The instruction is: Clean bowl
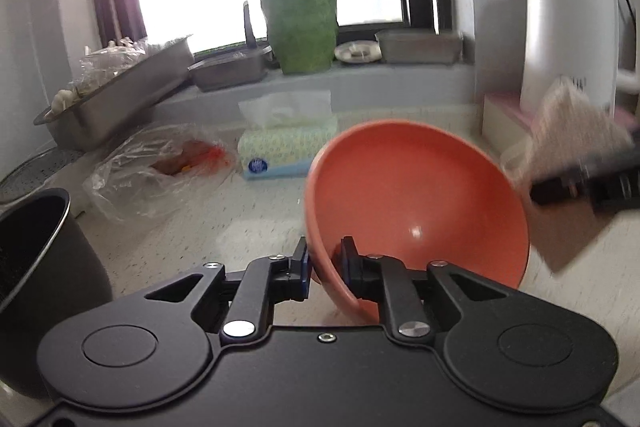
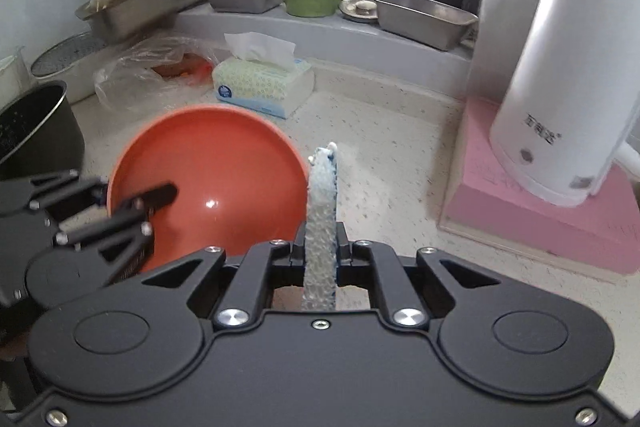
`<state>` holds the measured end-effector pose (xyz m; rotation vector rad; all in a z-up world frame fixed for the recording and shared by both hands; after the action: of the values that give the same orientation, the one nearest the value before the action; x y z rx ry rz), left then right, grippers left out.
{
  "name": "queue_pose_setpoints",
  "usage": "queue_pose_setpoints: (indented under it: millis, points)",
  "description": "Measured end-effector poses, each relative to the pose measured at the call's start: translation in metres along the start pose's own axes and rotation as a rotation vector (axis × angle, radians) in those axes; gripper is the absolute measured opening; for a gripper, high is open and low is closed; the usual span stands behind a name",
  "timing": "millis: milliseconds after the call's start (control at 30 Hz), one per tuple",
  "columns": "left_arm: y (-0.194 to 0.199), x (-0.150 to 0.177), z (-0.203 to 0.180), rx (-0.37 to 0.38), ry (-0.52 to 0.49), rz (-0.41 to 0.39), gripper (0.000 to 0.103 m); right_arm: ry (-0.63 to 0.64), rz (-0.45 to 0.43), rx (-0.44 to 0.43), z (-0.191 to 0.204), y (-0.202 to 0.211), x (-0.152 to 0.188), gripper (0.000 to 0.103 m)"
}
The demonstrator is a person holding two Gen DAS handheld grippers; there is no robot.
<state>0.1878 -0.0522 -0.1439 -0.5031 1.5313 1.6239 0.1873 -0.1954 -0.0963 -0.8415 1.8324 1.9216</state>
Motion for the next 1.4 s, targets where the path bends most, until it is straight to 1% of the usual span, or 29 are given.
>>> queue_pose_setpoints:
  millis: [67,167,200,300,367,667,767,900,1033,1167,1267,1333,1400]
  points:
    - [-0.002,0.001,0.001,0.003,-0.039,0.027,0.02,0.015,0.007,-0.007,0.002,-0.005,-0.004,0.011]
    - [-0.004,0.001,0.0,0.021,-0.12,0.043,0.022,0.025,0.009,-0.009,0.004,-0.008,-0.008,0.011]
    - [-0.004,0.002,-0.001,0.025,-0.141,0.046,0.025,0.031,0.006,-0.008,0.005,-0.008,-0.009,0.011]
    - [-0.007,0.003,0.0,0.042,-0.192,0.057,0.026,0.062,-0.008,0.004,0.01,-0.009,-0.013,0.011]
    - [-0.008,0.005,0.0,0.046,-0.209,0.057,0.026,0.071,-0.013,0.008,0.012,-0.009,-0.015,0.011]
    - [-0.008,0.0,0.0,0.057,-0.177,0.03,0.022,0.057,-0.015,0.005,0.005,-0.007,-0.013,0.011]
    - [-0.008,-0.005,0.003,0.077,-0.133,0.024,0.018,0.06,-0.016,0.006,0.001,-0.005,-0.013,0.011]
    - [-0.004,-0.013,0.007,0.078,-0.093,-0.011,0.013,0.071,-0.024,0.011,-0.003,-0.001,-0.013,0.011]
    - [0.002,-0.023,0.008,0.082,-0.075,-0.065,0.009,0.091,-0.025,0.028,-0.006,0.002,-0.009,0.011]
    - [0.007,-0.03,0.005,0.058,-0.102,-0.119,0.01,0.098,-0.013,0.033,-0.012,0.003,-0.005,0.011]
    - [0.008,-0.034,0.005,0.049,-0.115,-0.144,0.01,0.115,-0.01,0.033,-0.014,0.004,-0.002,0.011]
    - [0.012,-0.037,0.002,0.033,-0.16,-0.187,0.01,0.146,-0.015,0.033,-0.013,0.006,-0.001,0.011]
    - [0.016,-0.037,-0.003,0.017,-0.228,-0.234,0.01,0.184,-0.023,0.039,-0.011,0.007,-0.001,0.011]
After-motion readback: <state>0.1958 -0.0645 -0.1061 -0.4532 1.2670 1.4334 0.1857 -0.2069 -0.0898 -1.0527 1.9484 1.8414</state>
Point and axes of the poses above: each gripper's, at about its wrist camera, not at the fingertips, and y roughly against the way its jaws point, z to its left, x to its underside, the point moved 4 cm from there along -y, roughly the way its jaws point, and after that the axes turned 6 degrees about z, right-handed, at the moved point
